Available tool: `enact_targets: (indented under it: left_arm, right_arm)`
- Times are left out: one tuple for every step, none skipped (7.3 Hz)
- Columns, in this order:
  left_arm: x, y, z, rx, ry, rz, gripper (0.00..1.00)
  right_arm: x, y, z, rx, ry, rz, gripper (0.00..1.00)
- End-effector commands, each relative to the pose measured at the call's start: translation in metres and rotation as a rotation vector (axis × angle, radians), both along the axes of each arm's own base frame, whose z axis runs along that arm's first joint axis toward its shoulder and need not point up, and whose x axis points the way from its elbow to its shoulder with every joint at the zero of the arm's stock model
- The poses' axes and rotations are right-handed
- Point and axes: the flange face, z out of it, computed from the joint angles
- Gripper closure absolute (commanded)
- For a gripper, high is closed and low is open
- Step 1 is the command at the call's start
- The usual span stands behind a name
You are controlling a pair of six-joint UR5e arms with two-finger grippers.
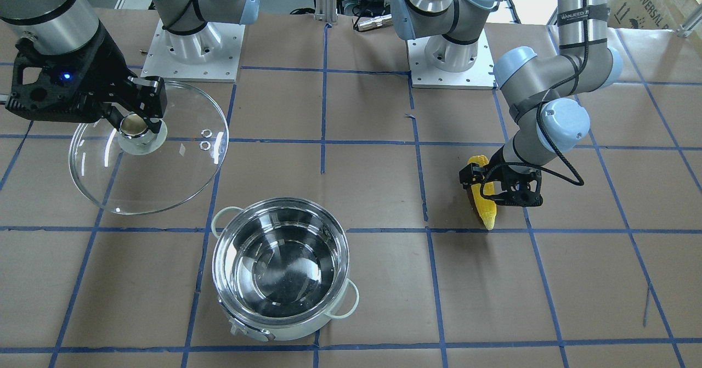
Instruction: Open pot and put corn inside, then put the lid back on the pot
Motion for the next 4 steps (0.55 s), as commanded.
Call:
enact_targets:
  left_arm:
    - [0.0004, 0.0117, -0.0174, 0.026, 0.011, 0.015, 0.02]
    - [0.0001, 0.0121, -0.0192, 0.029, 0.013, 0.018, 0.19]
    - [0.001, 0.0092, -0.0159, 0.02, 0.011, 0.011, 0.48]
    - [-0.0004, 0.0091, -0.016, 0.019, 0.018, 0.006, 0.79]
  right_arm:
    - [-0.0014, -0.0004, 0.0015, -0.003, 0.004, 0.004, 0.52]
    - [-0.0046, -0.0009, 0.0008, -0.002, 0.004, 0.009, 0.52]
    - [-0.0066, 0.0001, 0.0007, -0.001, 0.001, 0.009, 0.52]
    - [-0.0097, -0.0005, 0.0007, -0.001, -0.001, 0.004, 0.52]
